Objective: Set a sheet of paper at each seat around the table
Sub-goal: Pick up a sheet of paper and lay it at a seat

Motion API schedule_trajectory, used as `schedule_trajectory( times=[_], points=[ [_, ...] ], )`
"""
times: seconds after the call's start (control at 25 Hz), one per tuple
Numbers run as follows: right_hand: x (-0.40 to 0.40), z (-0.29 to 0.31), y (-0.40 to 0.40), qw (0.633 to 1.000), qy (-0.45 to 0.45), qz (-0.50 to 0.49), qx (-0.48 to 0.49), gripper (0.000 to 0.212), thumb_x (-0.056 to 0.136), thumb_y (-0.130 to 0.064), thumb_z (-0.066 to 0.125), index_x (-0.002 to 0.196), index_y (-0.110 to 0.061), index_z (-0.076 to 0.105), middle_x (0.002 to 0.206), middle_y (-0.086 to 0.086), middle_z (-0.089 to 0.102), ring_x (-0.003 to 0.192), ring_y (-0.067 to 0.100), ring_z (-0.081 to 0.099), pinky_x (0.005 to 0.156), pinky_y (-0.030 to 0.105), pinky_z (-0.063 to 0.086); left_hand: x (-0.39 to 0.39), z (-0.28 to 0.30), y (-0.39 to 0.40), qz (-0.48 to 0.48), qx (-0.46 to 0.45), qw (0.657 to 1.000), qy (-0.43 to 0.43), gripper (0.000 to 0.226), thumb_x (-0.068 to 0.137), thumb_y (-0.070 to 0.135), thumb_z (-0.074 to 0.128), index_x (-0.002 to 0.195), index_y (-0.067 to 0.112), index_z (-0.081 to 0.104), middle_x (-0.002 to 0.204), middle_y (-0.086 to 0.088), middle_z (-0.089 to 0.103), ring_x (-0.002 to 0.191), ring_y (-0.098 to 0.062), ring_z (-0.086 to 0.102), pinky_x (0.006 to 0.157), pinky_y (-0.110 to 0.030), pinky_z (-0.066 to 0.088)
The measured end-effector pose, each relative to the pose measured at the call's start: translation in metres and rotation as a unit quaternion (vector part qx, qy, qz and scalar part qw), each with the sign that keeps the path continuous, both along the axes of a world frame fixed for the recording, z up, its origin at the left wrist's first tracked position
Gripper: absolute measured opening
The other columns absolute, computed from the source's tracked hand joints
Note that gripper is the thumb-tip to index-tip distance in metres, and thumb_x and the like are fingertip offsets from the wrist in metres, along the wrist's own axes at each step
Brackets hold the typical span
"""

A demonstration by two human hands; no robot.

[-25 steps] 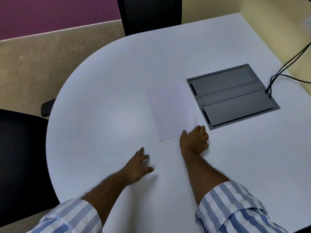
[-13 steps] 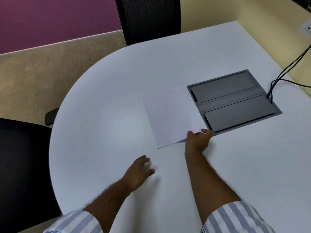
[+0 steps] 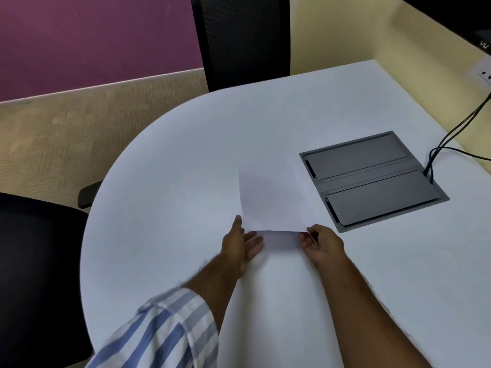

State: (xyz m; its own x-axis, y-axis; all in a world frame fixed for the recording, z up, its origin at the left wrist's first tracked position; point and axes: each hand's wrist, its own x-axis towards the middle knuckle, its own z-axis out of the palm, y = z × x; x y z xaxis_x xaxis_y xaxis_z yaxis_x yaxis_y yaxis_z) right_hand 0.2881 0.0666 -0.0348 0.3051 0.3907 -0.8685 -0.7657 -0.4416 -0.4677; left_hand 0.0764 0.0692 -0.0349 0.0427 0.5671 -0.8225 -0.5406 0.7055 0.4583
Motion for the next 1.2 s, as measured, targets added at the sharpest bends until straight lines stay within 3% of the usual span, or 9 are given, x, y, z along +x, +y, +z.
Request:
schedule_trajectory(
  times=[0.08,0.2,0.28,0.4,0.6,0.76,0.96,1.08,1.2],
  points=[
    [0.003,-0.002,-0.002,0.999,-0.026,0.02,-0.009,0.011,0.089,0.015,0.06,0.088,0.004,0.063,0.088,0.018,0.062,0.079,0.03,0.062,0.068,0.038,0.058,0.006,0.003,0.021,0.005,0.018,1.0,0.013,0.041,0.098,0.044,0.065,0.117,0.008,0.067,0.111,-0.014,0.077,0.096,-0.032,0.076,0.08,-0.049,0.065],
    [0.004,-0.004,-0.006,0.997,-0.058,0.044,0.004,0.028,0.086,0.018,0.059,0.107,-0.001,0.064,0.086,0.019,0.063,0.078,0.03,0.062,0.068,0.039,0.06,0.01,0.005,0.042,-0.065,0.034,0.988,0.133,0.013,0.09,0.011,0.075,0.101,0.004,0.073,0.11,-0.02,0.076,0.086,-0.032,0.074,0.086,-0.055,0.062],
    [0.005,-0.004,-0.007,0.994,-0.068,0.083,0.004,0.024,0.087,0.015,0.062,0.104,-0.002,0.066,0.087,0.017,0.064,0.074,0.029,0.063,0.061,0.038,0.062,0.009,0.005,0.05,-0.104,0.059,0.973,0.195,0.01,0.086,-0.005,0.071,0.088,0.005,0.072,0.107,-0.022,0.075,0.078,-0.03,0.071,0.08,-0.049,0.063],
    [0.016,-0.003,-0.004,0.989,-0.022,0.149,-0.009,0.01,0.091,-0.001,0.071,0.1,-0.004,0.07,0.094,0.015,0.071,0.081,0.031,0.069,0.06,0.039,0.062,0.001,0.013,0.051,-0.162,0.095,0.96,0.209,0.023,0.087,-0.004,0.07,0.11,-0.001,0.072,0.107,-0.014,0.075,0.084,-0.027,0.072,0.075,-0.037,0.06],
    [0.036,-0.002,0.014,0.962,0.031,0.269,0.025,0.027,0.092,-0.017,0.078,0.116,-0.006,0.074,0.108,0.014,0.081,0.092,0.029,0.08,0.08,0.046,0.066,-0.035,0.036,0.036,-0.278,0.157,0.929,0.189,0.033,0.088,0.003,0.074,0.121,0.008,0.072,0.111,-0.013,0.079,0.099,-0.032,0.077,0.087,-0.041,0.062],
    [0.01,0.004,0.016,0.95,-0.051,0.295,0.089,0.034,0.091,-0.018,0.081,0.123,-0.009,0.073,0.115,0.011,0.08,0.101,0.027,0.079,0.077,0.039,0.064,-0.088,0.055,0.019,-0.337,0.171,0.913,0.155,0.034,0.089,0.01,0.076,0.123,0.013,0.073,0.115,-0.01,0.079,0.103,-0.031,0.076,0.09,-0.041,0.062],
    [-0.073,0.01,-0.01,0.951,-0.125,0.238,0.152,0.035,0.091,-0.021,0.082,0.124,-0.017,0.073,0.112,0.0,0.081,0.102,0.022,0.077,0.07,0.032,0.064,-0.17,0.062,-0.003,-0.278,0.138,0.933,0.182,0.038,0.083,0.022,0.084,0.12,0.018,0.075,0.116,-0.007,0.079,0.105,-0.029,0.076,0.087,-0.042,0.063],
    [-0.142,0.008,-0.032,0.963,-0.119,0.191,0.15,0.031,0.091,-0.021,0.082,0.12,-0.022,0.073,0.115,-0.001,0.079,0.103,0.022,0.076,0.082,0.038,0.064,-0.218,0.059,-0.026,-0.127,0.122,0.962,0.209,0.037,0.08,0.021,0.085,0.116,0.02,0.075,0.114,-0.007,0.079,0.096,-0.023,0.078,0.074,-0.035,0.063],
    [-0.202,0.005,-0.049,0.976,-0.098,0.138,0.135,0.019,0.093,-0.018,0.08,0.106,-0.03,0.074,0.112,-0.004,0.078,0.103,0.021,0.075,0.093,0.043,0.061,-0.253,0.054,-0.048,-0.008,0.118,0.979,0.166,0.021,0.082,0.018,0.083,0.102,0.024,0.077,0.111,-0.007,0.08,0.092,-0.024,0.079,0.071,-0.032,0.062]
  ],
)
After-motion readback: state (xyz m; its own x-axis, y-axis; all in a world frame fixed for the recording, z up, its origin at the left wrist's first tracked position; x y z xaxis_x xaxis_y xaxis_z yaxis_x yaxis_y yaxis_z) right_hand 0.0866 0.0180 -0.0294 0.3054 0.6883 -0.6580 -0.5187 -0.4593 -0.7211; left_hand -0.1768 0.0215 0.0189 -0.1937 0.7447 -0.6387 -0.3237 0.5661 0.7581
